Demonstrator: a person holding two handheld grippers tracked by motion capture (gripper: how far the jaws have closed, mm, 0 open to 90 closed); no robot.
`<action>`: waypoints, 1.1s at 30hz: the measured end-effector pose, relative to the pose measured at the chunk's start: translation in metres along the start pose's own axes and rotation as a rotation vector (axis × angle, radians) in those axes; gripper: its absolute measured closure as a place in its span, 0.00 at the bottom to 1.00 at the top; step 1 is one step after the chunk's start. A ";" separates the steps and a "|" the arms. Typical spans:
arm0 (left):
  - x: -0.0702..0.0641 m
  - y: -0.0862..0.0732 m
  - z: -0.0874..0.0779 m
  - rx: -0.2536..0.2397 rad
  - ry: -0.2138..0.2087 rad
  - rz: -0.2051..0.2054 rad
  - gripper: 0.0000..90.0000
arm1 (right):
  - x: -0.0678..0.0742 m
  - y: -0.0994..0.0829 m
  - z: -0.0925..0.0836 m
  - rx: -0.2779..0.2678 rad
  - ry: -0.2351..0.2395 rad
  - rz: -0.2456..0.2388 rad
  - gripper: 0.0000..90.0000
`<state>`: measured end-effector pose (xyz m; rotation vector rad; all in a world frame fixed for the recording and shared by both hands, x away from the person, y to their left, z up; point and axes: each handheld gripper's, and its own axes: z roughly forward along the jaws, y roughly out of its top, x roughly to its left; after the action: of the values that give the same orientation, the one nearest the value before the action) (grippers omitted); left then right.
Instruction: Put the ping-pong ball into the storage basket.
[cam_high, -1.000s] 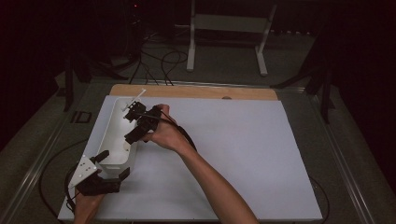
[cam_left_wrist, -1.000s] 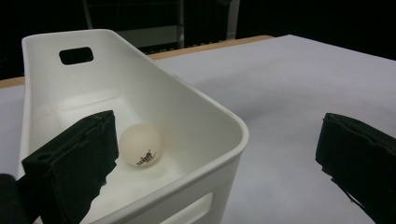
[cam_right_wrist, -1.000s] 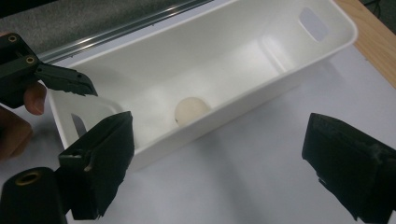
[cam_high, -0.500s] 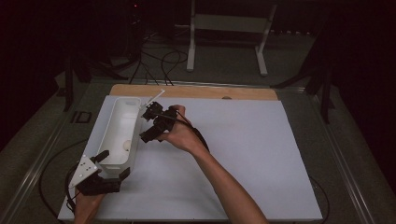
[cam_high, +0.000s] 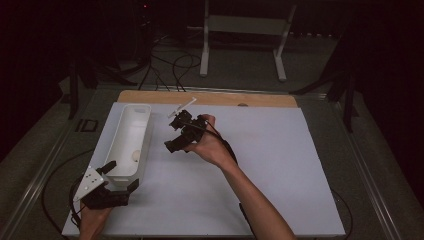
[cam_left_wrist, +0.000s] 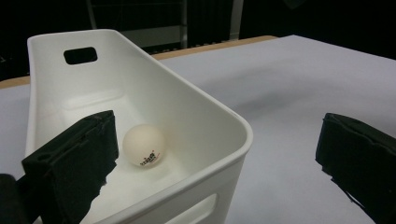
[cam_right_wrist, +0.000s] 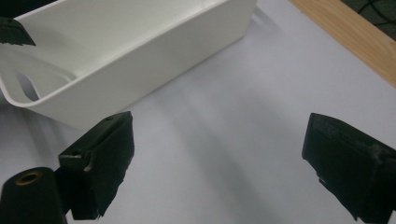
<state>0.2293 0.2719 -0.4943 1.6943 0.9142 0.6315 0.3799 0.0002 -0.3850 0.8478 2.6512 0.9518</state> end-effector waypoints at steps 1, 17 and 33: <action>0.000 0.000 0.000 -0.001 -0.001 0.000 0.00 | -0.001 -0.002 -0.001 -0.004 -0.003 0.008 0.10; -0.001 0.000 0.001 0.002 0.000 -0.004 0.00 | -0.020 -0.035 -0.018 -0.023 -0.029 0.061 0.10; -0.001 0.000 0.001 0.004 0.004 -0.003 0.00 | -0.034 -0.068 -0.037 -0.043 -0.071 0.110 0.10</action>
<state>0.2293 0.2703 -0.4943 1.6951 0.9217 0.6319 0.3638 -0.0811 -0.3997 1.0077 2.5383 0.9809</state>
